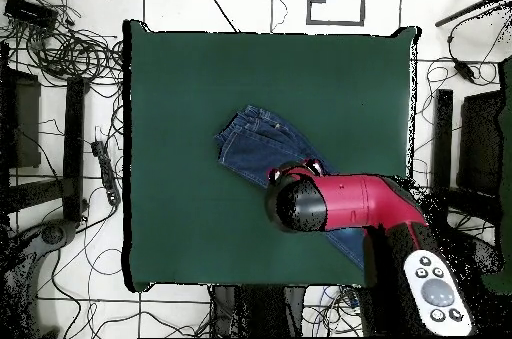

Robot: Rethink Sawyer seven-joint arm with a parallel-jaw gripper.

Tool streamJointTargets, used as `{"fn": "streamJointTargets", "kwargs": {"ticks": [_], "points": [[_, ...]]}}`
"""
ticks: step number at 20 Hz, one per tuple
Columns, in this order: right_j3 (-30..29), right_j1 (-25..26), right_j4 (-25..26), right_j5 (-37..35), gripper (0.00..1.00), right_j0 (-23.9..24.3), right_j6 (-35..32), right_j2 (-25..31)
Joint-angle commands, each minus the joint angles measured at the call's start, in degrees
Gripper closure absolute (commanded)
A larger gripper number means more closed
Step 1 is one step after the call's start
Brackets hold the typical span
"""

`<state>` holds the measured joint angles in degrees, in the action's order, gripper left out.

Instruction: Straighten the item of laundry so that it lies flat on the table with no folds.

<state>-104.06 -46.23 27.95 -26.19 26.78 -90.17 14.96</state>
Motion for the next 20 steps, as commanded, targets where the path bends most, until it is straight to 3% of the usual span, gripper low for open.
{"fn": "streamJointTargets", "kwargs": {"ticks": [1, 20], "points": [[4.79, 3.91, -3.64, -8.05, 0.00, -3.31, -0.34, 6.47], [12.73, 8.80, -5.35, -9.65, 0.00, -9.77, -4.00, 4.31]]}}
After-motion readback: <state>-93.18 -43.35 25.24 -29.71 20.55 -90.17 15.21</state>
